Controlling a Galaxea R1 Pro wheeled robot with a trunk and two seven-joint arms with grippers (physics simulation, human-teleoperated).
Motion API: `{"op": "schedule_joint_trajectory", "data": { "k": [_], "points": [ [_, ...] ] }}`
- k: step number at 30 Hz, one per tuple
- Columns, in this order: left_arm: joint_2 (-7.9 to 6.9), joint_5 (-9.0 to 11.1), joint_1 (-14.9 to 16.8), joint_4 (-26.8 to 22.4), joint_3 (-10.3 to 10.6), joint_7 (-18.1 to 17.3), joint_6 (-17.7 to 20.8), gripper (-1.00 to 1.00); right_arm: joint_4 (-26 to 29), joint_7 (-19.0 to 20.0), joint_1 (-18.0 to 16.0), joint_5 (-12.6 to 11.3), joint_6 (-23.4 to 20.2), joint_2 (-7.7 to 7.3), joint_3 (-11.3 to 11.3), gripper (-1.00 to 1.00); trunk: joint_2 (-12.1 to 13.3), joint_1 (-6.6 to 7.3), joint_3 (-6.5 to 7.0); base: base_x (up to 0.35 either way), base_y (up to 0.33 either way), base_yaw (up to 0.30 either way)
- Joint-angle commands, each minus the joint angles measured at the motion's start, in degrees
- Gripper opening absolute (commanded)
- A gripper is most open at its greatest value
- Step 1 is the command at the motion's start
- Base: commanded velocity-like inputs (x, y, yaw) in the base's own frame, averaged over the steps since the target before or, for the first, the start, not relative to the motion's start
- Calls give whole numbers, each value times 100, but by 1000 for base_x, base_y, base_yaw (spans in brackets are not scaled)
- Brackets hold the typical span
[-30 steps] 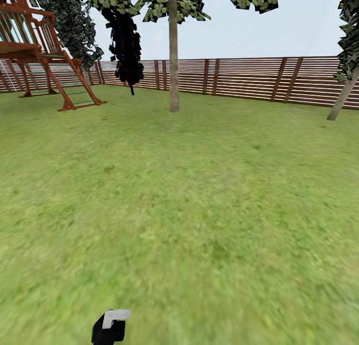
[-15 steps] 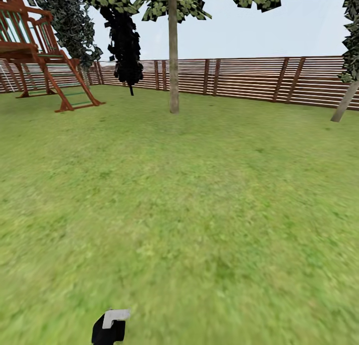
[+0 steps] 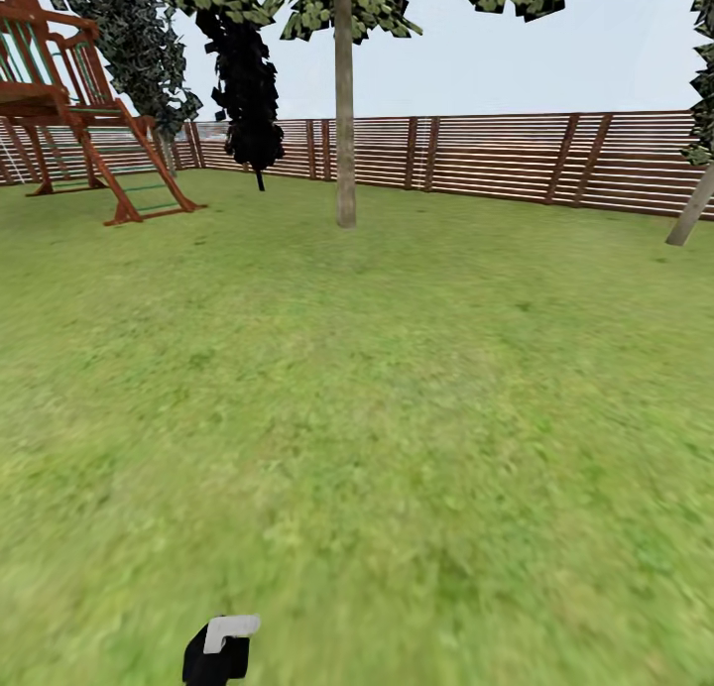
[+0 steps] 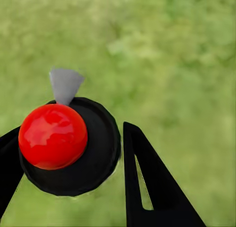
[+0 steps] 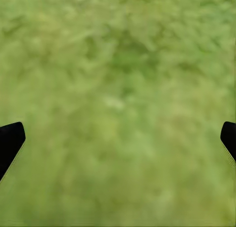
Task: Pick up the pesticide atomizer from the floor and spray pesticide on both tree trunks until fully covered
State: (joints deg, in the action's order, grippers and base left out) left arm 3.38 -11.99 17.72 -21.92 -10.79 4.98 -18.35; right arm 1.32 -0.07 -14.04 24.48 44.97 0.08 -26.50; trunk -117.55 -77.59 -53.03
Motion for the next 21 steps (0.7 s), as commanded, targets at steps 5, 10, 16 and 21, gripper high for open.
{"op": "schedule_joint_trajectory", "data": {
  "k": [5, 10, 16, 21],
  "points": [
    [5, -66, 4, 4, -36, 20, -19, -100, 0, 3, -2, 48, 12, 1, -48, 100, -2, -3, -5, 342, 0, 0],
    [5, -66, 4, 4, -36, 20, -19, -100, 0, -1, -2, 48, 12, 1, -48, 100, -2, -3, -5, 342, 0, 0],
    [5, -67, 4, 4, -35, 20, -20, -100, 0, 1, -2, 48, 12, 1, -48, 100, -2, -3, -5, 342, 0, 0],
    [5, -65, 4, 4, -35, 20, -19, -100, 0, 1, -2, 48, 12, 1, -48, 100, -2, -3, -5, 342, 0, 0]
  ]
}}
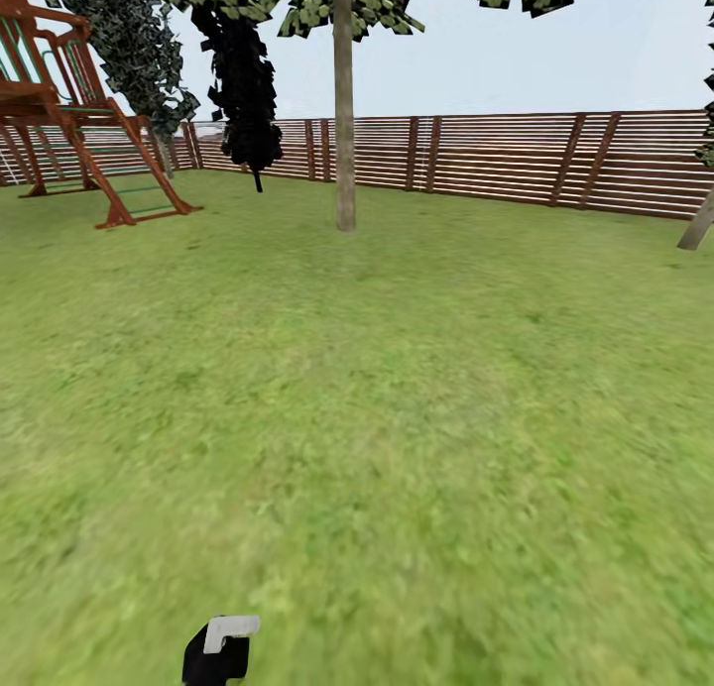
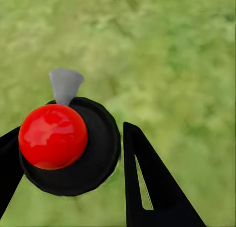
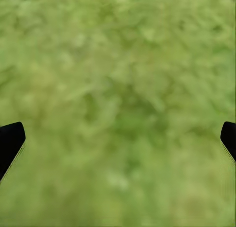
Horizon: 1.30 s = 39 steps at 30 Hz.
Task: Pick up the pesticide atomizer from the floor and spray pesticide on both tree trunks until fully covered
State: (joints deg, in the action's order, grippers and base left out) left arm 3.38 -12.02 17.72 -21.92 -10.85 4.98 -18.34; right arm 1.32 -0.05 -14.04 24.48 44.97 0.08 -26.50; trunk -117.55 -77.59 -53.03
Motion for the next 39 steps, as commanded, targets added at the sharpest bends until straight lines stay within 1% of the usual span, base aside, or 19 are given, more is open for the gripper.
{"op": "schedule_joint_trajectory", "data": {
  "k": [1, 39],
  "points": [
    [5, -62, 4, 4, -28, 20, -20, -100, 0, 2, -2, 48, 12, 1, -48, 100, -2, -3, -5, 342, 0, 0],
    [5, -62, 4, 4, -24, 20, -12, -100, 0, -2, -2, 48, 12, 1, -48, 100, -2, -3, -5, 342, 0, 0]
  ]
}}
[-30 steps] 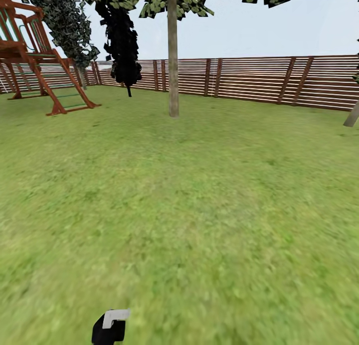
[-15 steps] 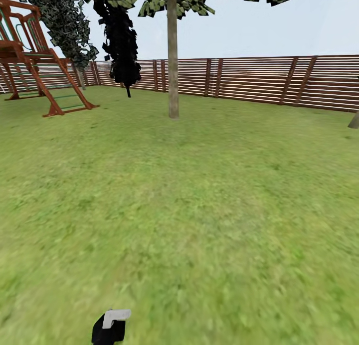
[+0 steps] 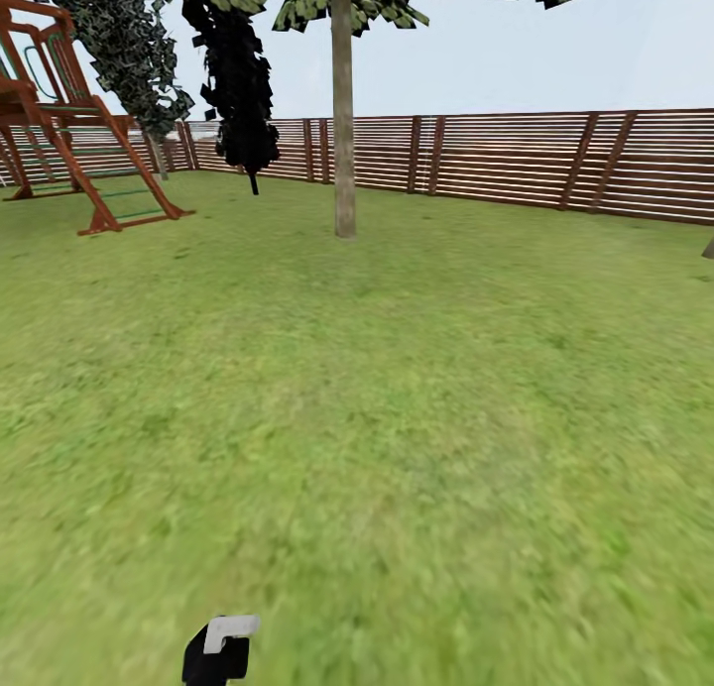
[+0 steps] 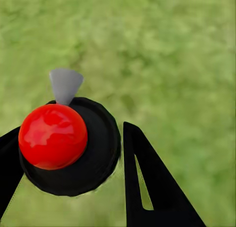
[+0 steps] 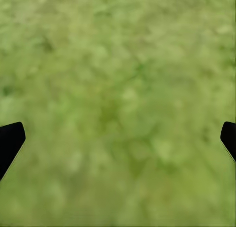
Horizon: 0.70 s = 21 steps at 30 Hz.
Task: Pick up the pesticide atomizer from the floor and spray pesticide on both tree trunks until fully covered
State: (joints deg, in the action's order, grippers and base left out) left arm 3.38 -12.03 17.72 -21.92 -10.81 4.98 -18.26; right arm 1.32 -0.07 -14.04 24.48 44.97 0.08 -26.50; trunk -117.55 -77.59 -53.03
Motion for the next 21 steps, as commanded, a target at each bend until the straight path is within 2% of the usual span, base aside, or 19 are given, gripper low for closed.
{"op": "schedule_joint_trajectory", "data": {
  "k": [1, 21],
  "points": [
    [5, -62, 4, 4, -28, 20, -20, -100, 0, 1, -2, 48, 12, 1, -48, 100, -2, -3, -5, 342, 0, 0],
    [5, -62, 4, 4, -27, 20, -20, -100, 0, 1, -2, 48, 12, 1, -48, 100, -2, -3, -5, 342, 0, 0]
  ]
}}
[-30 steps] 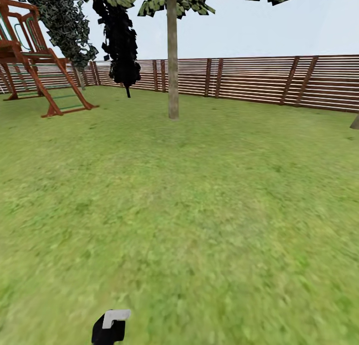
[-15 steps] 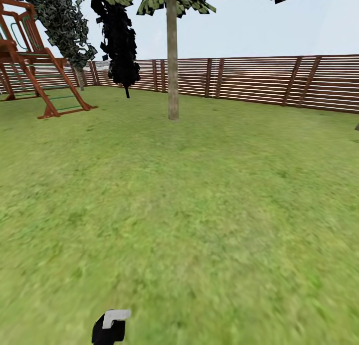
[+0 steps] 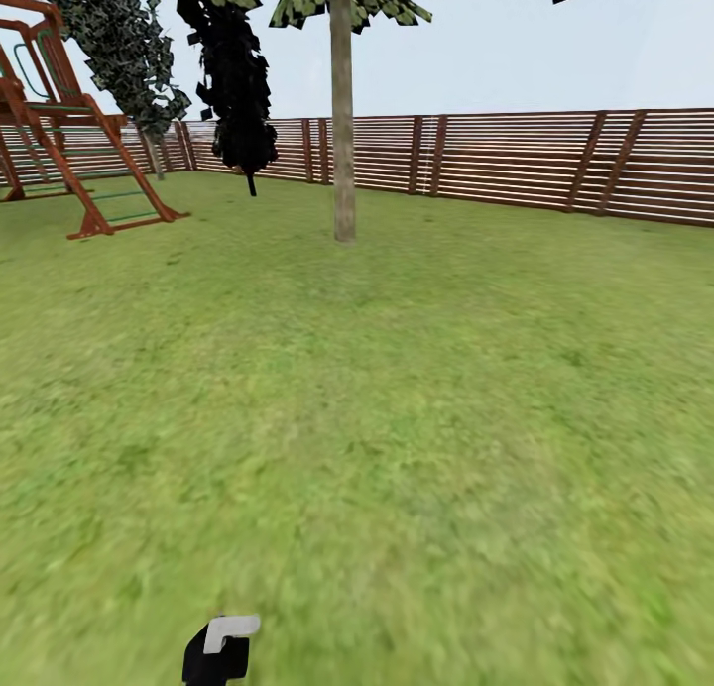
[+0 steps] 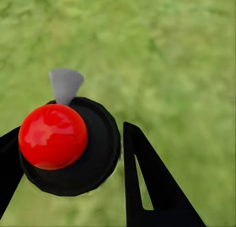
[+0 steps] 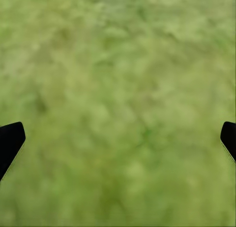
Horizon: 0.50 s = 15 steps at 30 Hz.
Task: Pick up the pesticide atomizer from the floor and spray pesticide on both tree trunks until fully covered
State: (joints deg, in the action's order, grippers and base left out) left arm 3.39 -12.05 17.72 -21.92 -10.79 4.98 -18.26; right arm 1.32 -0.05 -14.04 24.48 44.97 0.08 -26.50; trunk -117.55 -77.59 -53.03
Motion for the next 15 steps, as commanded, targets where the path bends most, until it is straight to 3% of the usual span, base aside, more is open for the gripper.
{"op": "schedule_joint_trajectory", "data": {
  "k": [1, 15],
  "points": [
    [4, -61, 4, 4, -29, 20, -20, -100, 0, -2, -2, 48, 12, 1, -48, 100, -2, -3, -5, 342, 0, 0],
    [5, -60, 4, 4, -28, 20, -20, -100, 0, 0, -2, 48, 12, 1, -48, 100, -2, -3, -5, 342, 0, 0]
  ]
}}
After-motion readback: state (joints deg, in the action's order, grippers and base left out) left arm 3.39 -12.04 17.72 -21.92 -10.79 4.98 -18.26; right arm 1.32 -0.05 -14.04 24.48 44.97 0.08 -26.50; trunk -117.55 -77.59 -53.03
